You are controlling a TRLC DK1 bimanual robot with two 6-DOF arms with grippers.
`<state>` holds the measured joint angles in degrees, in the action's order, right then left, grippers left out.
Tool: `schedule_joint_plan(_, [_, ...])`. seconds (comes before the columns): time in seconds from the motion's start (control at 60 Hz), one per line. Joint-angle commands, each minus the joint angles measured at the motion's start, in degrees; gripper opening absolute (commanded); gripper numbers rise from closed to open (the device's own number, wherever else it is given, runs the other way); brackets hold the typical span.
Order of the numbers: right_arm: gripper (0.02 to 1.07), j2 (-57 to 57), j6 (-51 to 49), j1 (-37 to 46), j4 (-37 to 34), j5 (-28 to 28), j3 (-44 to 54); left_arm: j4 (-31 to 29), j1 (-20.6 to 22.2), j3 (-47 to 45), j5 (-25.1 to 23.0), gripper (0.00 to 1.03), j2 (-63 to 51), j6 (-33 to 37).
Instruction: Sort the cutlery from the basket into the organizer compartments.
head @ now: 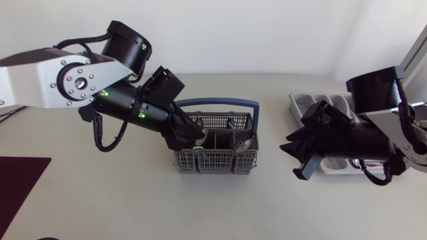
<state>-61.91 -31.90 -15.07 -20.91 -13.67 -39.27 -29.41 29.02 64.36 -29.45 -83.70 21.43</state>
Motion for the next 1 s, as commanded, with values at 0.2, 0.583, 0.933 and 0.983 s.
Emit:
schedule_joint_plan(0.2, [0.45, 1.44, 1.14, -0.66, -1.59, -0.04, 0.95, -6.8, 0.69, 6.83, 0.98, 0.27, -5.6, -4.64])
schedule_joint_plan(0.583, [0.46, 2.06, 1.58, -1.45, -2.65, -0.04, 1.03, -6.63, 2.1, 8.15, 6.25, 0.24, -8.94, -5.79])
schedule_joint_plan(0.933, [0.47, 3.2, 1.58, -2.16, -3.09, -0.04, 1.91, -5.66, 3.24, 7.54, 8.97, 0.09, -9.55, -6.67])
schedule_joint_plan(0.983, [0.47, 3.29, 1.58, -2.33, -3.09, -0.04, 2.09, -5.4, 3.15, 7.19, 8.97, 0.07, -9.02, -6.75])
